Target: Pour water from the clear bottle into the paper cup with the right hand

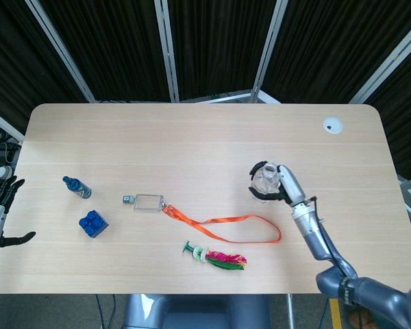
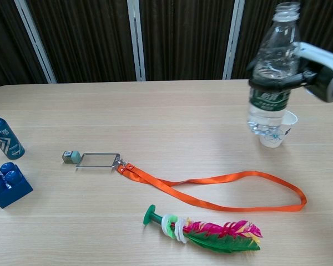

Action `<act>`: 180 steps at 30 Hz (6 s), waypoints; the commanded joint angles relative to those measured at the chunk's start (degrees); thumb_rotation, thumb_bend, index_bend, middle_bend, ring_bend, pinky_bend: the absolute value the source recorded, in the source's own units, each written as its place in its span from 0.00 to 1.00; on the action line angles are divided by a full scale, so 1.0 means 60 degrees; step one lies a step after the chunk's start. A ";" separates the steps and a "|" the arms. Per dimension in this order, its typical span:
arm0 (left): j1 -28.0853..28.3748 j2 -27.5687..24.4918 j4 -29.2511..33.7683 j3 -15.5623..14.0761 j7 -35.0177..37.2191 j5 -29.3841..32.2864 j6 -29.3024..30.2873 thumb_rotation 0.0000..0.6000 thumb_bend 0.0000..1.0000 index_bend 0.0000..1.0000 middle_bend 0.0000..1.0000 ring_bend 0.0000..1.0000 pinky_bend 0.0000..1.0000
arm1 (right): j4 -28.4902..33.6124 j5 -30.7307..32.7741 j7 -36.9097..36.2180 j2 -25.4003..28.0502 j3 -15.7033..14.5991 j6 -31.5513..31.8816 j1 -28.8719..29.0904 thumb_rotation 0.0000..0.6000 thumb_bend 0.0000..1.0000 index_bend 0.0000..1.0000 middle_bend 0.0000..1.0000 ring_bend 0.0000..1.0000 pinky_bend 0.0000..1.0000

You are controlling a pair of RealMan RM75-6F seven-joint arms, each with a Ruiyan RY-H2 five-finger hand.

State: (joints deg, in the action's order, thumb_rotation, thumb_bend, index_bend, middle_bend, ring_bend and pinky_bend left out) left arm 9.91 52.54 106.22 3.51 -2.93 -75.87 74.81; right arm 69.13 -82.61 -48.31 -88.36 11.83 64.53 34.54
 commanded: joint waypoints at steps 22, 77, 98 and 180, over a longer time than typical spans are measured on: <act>-0.0124 -0.0105 0.0183 0.0029 0.0025 -0.0224 0.0394 1.00 0.04 0.00 0.00 0.00 0.00 | -0.4011 0.0732 0.4622 -0.0469 -0.0635 -0.0843 -0.0529 1.00 0.39 0.47 0.58 0.55 0.48; 0.0008 0.0026 0.0087 -0.0012 -0.0212 0.0039 0.0061 1.00 0.04 0.00 0.00 0.00 0.00 | -0.5489 0.1604 0.8861 -0.1744 -0.0043 -0.1715 0.0204 1.00 0.40 0.48 0.60 0.57 0.49; 0.0022 0.0034 0.0112 -0.0018 -0.0261 0.0061 0.0055 1.00 0.04 0.00 0.00 0.00 0.00 | -0.5649 0.1540 0.9294 -0.1734 -0.0087 -0.1649 0.0217 1.00 0.40 0.48 0.60 0.57 0.50; -0.0005 0.0021 0.0191 -0.0044 -0.0289 0.0029 0.0114 1.00 0.04 0.00 0.00 0.00 0.00 | -0.4429 0.1965 0.7342 -0.1017 0.0797 -0.1431 0.0046 1.00 0.40 0.49 0.60 0.57 0.50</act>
State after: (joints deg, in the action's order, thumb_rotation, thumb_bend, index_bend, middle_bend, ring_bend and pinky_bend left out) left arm 9.88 52.68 107.36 3.25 -4.67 -75.68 75.50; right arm 38.60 -71.44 -1.58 -96.73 15.47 55.17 35.44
